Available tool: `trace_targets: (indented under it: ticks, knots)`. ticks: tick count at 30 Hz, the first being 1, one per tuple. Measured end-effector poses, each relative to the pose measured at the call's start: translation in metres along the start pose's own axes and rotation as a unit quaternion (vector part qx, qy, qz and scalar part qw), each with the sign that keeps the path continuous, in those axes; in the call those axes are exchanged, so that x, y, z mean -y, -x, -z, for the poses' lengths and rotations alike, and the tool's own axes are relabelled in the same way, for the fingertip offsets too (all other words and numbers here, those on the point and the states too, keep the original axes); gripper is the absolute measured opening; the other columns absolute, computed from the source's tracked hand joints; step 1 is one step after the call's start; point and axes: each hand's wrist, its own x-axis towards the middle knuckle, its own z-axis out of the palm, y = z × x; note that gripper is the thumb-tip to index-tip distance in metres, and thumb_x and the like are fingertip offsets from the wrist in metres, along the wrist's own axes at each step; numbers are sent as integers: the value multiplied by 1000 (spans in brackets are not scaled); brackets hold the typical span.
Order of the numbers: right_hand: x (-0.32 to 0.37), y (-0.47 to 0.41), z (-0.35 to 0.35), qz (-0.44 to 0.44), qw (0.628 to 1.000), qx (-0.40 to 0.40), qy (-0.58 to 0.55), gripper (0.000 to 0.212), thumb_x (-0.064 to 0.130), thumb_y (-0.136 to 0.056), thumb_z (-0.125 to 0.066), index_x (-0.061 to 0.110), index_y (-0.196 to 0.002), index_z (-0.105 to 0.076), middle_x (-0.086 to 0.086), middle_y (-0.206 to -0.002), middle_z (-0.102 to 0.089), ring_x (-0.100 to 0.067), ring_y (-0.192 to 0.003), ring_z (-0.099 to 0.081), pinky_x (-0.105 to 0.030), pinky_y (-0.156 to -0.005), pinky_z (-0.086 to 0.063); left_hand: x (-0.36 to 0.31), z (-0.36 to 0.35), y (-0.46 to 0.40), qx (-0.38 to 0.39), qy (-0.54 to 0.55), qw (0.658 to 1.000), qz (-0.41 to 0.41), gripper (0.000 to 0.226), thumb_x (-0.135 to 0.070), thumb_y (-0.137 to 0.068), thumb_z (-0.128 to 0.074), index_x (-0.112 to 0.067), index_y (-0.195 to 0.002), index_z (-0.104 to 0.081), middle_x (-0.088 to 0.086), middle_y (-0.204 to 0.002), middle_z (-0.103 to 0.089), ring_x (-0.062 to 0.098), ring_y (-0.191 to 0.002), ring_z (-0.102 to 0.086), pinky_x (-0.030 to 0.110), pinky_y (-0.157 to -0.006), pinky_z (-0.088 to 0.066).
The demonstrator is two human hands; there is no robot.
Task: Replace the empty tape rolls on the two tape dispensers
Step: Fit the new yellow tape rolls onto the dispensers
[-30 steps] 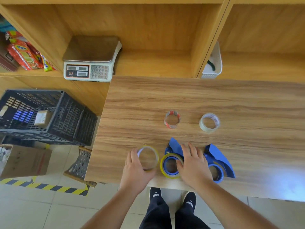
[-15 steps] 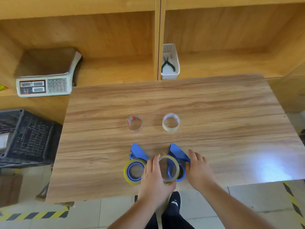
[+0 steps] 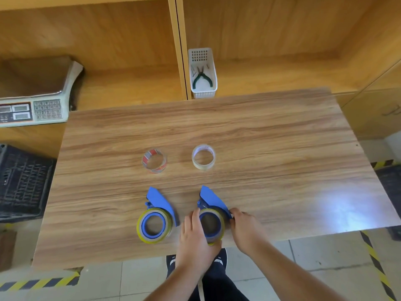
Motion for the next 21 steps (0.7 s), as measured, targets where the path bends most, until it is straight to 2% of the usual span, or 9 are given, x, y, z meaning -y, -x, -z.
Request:
trace_targets:
  ticks: [3,12,17,21]
  knots:
    - [0,1,2,2,1000,2,-8,29,27,-101,-38,22,-124,-54,-9,-111,-69,-33,-103,-64,-43,-83,-55,-4,-6,0,-8,-1,1000,18,107,-41,-72,-81,-19,-159,-21,-4,-141,-39,20,-137,-42,33,-112,-41]
    - [1,1,3,4,1000,2,-14,29,28,-103,-38,22,-127,-53,-8,-112,-69,-31,-103,-64,-43,-83,-54,-2,-18,-9,0,-14,998,63,107,-44,-77,-80,-17,-159,-17,-1,-146,-38,23,-141,-39,34,-112,-42]
    - [4,4,4,-3,1000,3,-13,29,29,-104,-39,23,-128,-53,-4,-111,-68,-27,-97,-65,-44,-83,-56,3,-22,-12,-5,-2,998,64,108,-44,-75,-82,-17,-159,-19,0,-148,-38,25,-141,-39,37,-111,-45]
    - [4,4,5,-5,1000,5,-15,30,30,-103,-39,22,-128,-54,-3,-110,-67,-25,-97,-63,-44,-84,-56,5,-18,-12,7,-10,998,61,113,-48,-75,-82,-19,-159,-13,-1,-151,-33,24,-144,-36,37,-111,-44]
